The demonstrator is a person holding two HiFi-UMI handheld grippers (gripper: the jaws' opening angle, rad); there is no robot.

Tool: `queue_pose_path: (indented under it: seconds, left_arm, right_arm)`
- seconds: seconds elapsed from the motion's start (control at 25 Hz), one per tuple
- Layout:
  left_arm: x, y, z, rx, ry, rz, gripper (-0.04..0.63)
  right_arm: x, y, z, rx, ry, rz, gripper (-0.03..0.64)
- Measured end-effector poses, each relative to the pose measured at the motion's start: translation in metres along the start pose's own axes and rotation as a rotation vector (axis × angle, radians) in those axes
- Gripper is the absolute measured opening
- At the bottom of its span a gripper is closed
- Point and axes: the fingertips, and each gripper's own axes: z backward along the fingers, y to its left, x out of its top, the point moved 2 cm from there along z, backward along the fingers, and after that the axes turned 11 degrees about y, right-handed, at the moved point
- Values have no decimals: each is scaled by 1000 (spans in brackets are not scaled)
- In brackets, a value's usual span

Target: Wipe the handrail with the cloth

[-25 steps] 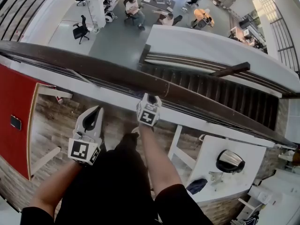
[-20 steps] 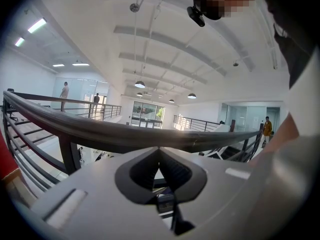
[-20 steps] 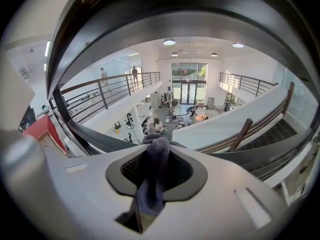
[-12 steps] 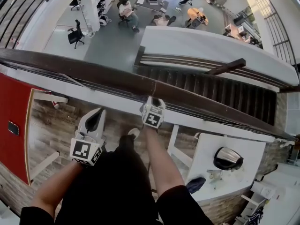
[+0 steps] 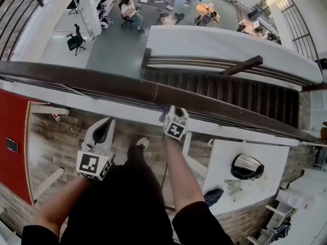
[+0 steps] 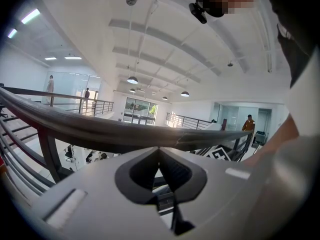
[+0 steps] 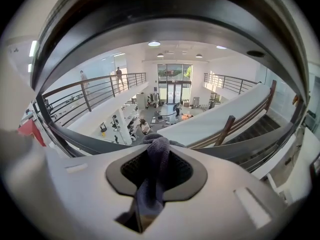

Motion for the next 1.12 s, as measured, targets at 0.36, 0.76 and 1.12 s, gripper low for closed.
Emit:
queue_pose_path:
  seconds: [0.36, 0.76, 1.12]
  left_arm:
    - [-7, 12, 10, 42, -2, 24, -2]
    - [-14, 82, 60, 159, -17, 63, -2]
    - [-41, 158, 117, 253, -4, 115, -2]
  right_arm:
    - [-1, -25, 15, -7, -33, -181, 69]
    - [14, 217, 27, 325, -90, -96, 69]
    - [-23, 379, 7, 495, -10, 60, 69]
